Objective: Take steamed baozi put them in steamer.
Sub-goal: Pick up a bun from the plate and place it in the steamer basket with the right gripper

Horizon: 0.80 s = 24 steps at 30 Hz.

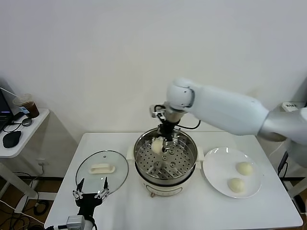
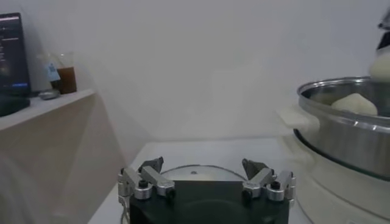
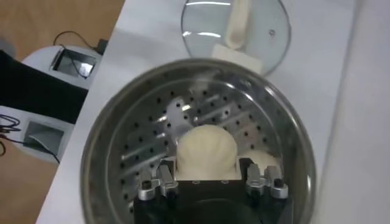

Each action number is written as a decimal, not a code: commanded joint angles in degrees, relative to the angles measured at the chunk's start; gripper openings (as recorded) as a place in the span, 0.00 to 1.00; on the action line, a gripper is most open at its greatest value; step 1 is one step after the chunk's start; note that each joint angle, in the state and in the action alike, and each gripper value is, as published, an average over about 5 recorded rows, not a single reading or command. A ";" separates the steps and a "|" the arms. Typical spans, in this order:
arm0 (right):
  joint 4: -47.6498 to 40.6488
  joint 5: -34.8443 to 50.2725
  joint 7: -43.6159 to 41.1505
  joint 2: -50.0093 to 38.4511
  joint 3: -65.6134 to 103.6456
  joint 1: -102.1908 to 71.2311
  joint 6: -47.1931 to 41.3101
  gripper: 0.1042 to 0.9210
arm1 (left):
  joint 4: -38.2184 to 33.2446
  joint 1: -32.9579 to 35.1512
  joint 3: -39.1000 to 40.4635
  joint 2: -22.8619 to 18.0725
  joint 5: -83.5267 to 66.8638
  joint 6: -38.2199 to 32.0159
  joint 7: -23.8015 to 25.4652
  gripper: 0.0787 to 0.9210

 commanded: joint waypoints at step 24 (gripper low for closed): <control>-9.16 -7.54 4.03 10.49 1.47 -8.35 -1.65 0.61 | 0.62 -0.57 -0.21 -0.06 -0.35 0.07 0.15 0.88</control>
